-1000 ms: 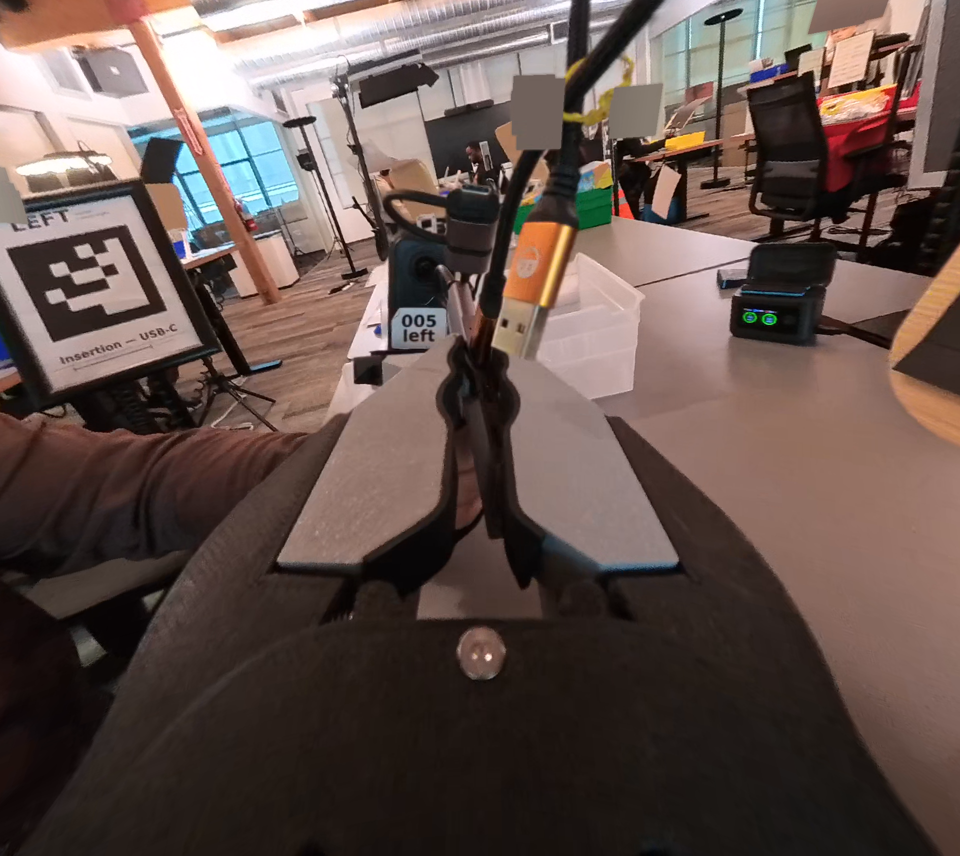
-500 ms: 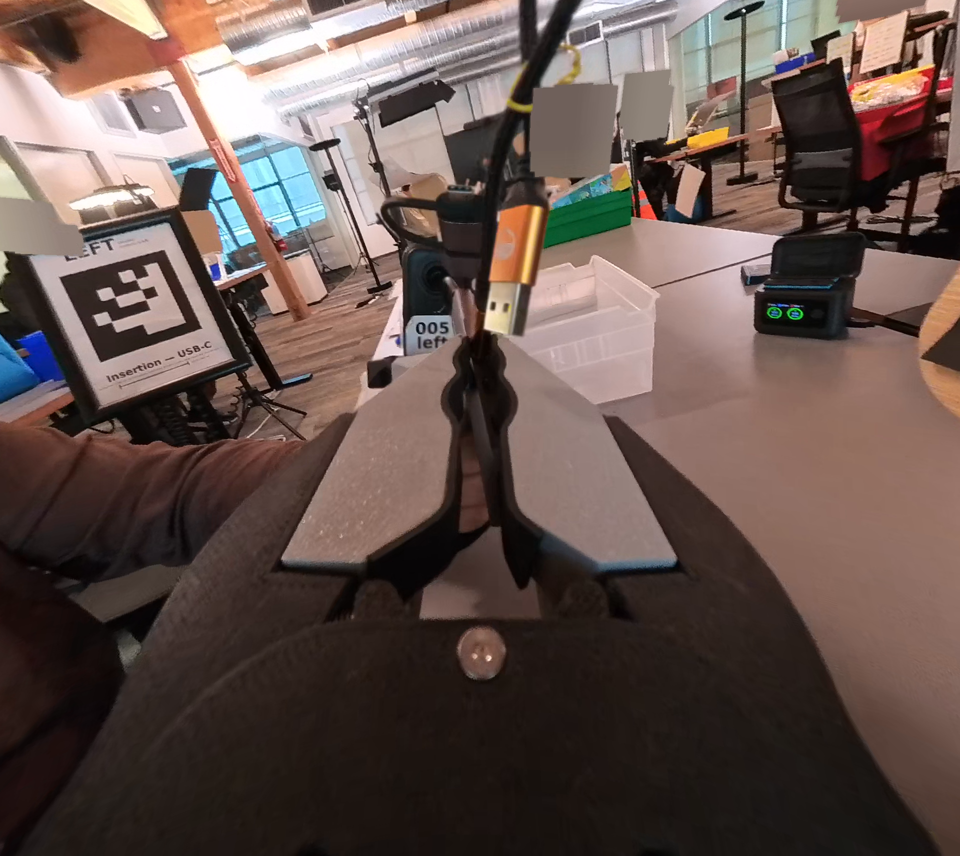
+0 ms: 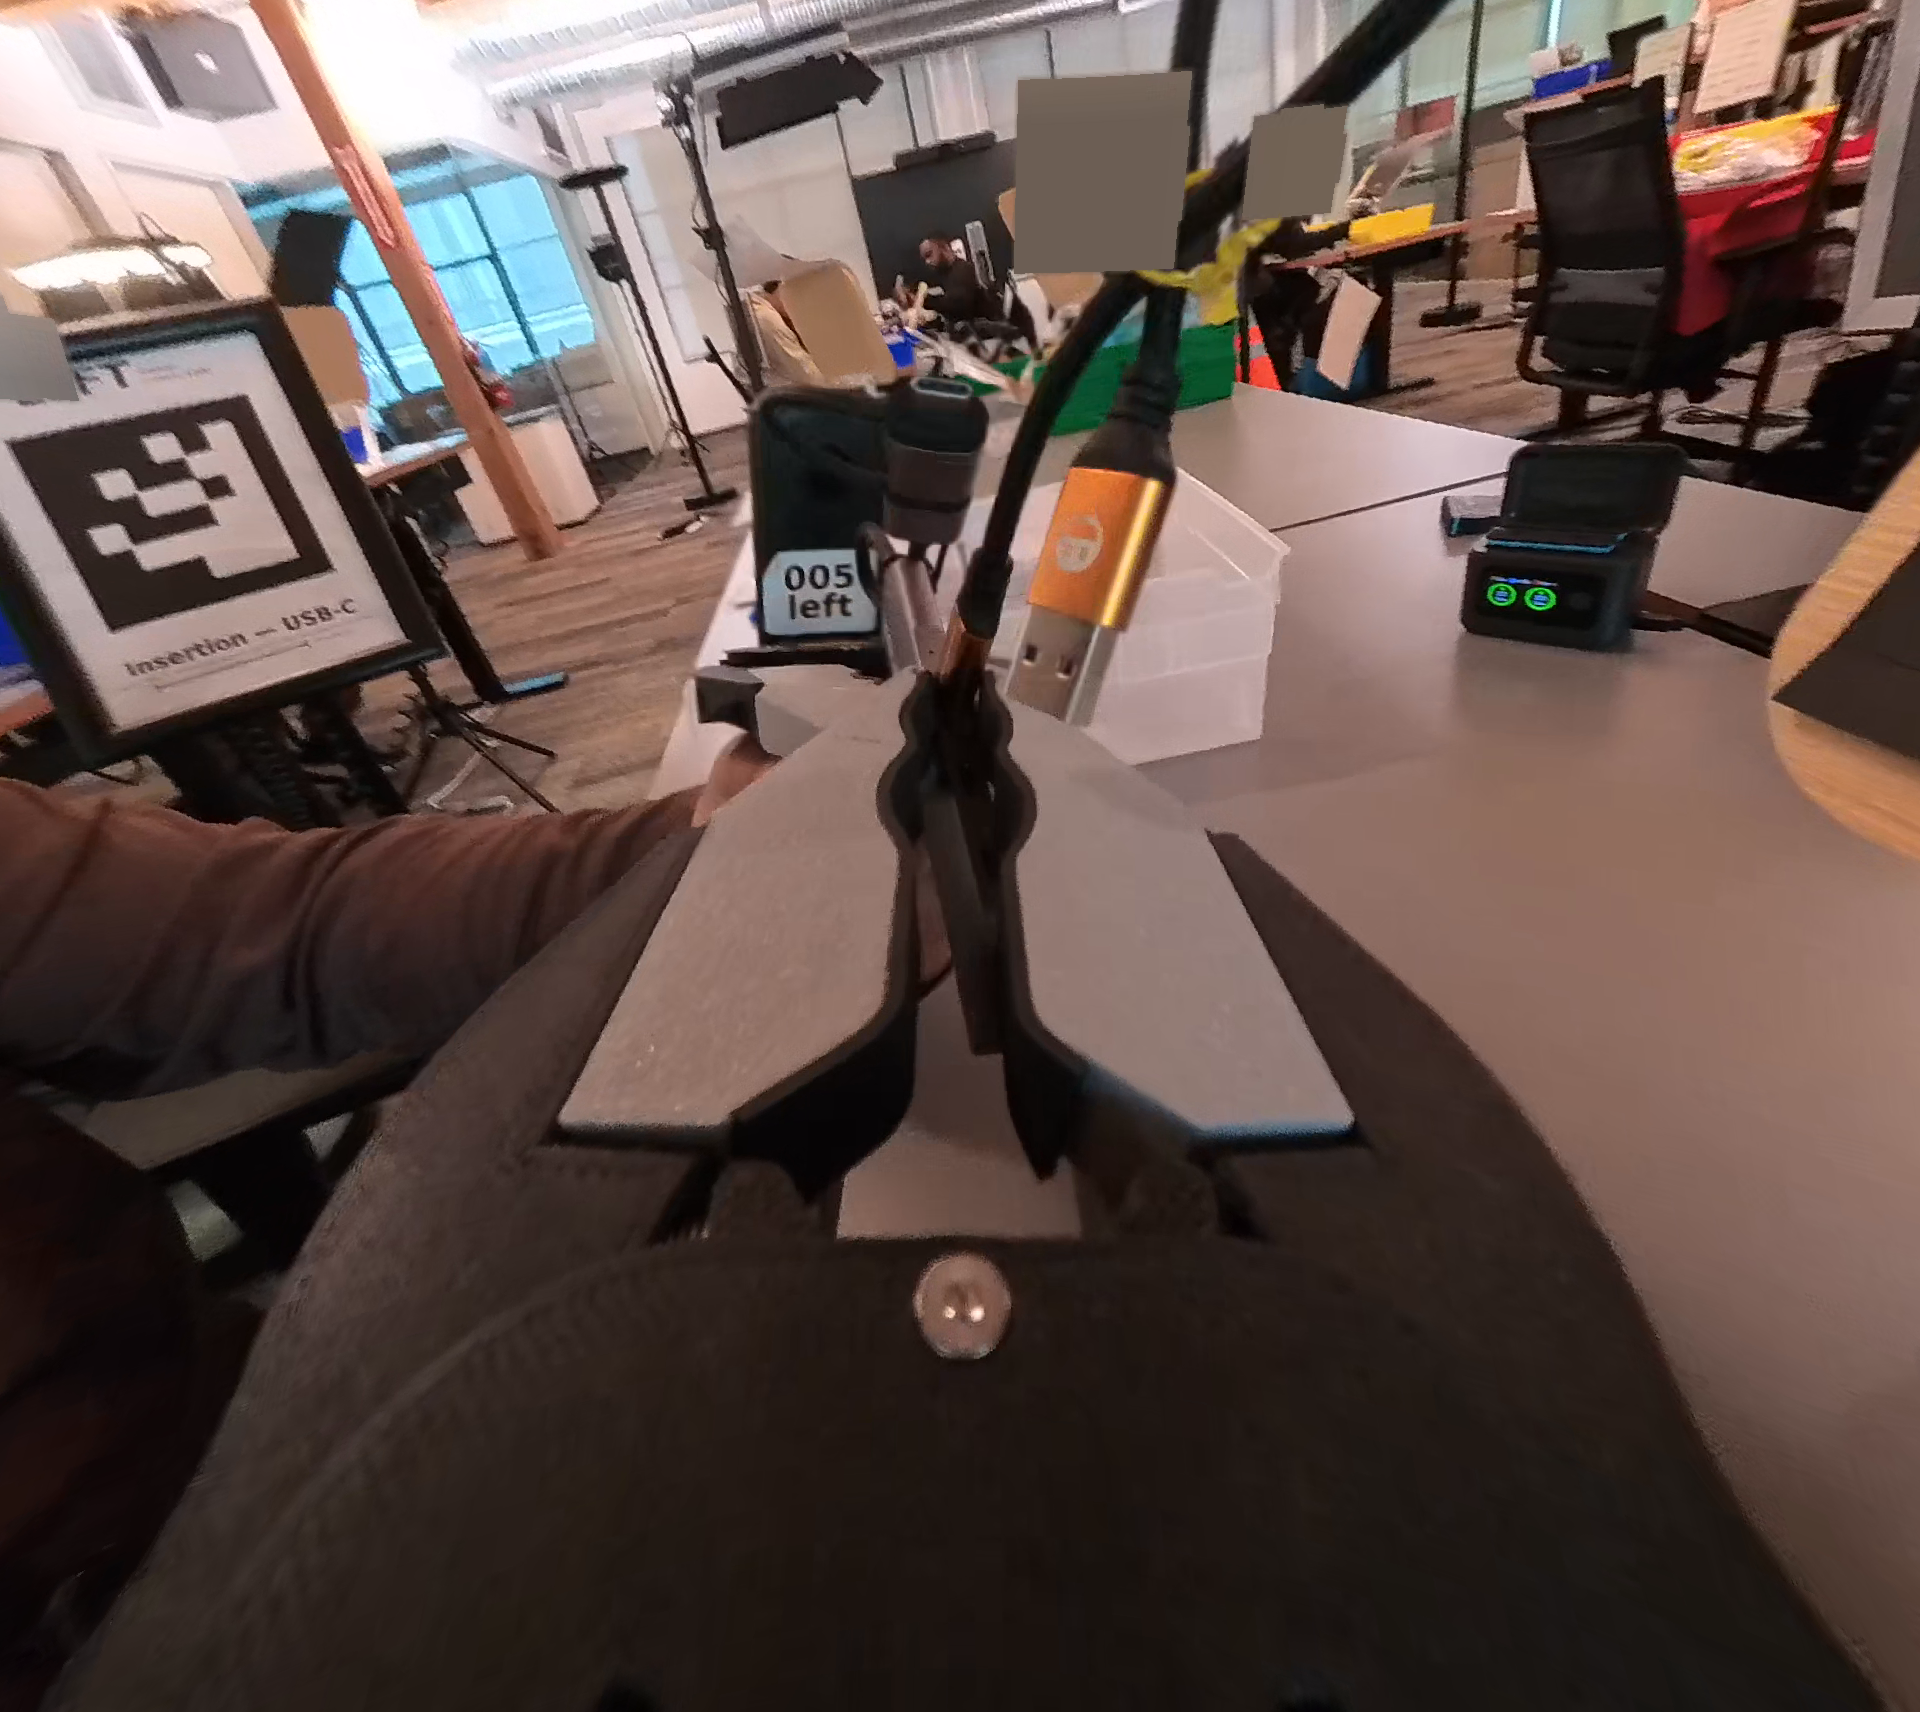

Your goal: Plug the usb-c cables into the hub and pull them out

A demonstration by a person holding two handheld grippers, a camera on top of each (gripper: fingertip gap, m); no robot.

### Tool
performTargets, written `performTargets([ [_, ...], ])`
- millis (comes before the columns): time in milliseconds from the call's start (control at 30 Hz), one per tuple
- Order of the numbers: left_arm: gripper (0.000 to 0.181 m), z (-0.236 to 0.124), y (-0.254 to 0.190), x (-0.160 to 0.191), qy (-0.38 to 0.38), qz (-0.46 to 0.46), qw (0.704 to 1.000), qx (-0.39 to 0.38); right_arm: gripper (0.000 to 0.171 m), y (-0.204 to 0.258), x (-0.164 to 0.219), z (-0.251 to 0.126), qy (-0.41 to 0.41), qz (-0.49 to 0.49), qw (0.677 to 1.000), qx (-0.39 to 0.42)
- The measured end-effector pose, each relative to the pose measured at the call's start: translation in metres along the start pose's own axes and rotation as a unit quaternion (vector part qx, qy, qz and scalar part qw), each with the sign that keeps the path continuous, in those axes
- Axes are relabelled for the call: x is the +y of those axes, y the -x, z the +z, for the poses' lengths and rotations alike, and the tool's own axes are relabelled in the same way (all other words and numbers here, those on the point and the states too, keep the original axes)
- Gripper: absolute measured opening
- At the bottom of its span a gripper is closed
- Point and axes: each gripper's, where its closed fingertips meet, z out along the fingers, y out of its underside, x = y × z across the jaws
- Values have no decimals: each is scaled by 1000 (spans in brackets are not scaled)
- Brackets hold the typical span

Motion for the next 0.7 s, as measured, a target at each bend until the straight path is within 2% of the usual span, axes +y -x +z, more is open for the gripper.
performTargets([
  [300, 7, 0, -2, 1, -14, -32, 999, 27, 4, 2, 2, 2, -8, 17, 1000, -19],
  [533, 9, -1, -1, -2, -12, 12, 1000, -6, 3, 2, -2, 3, -27, 35, 999, -31],
  [700, 8, -1, 1, -10, -54, -21, 998, -18, 1, -2, -9, 6, -58, 17, 998, 16],
])
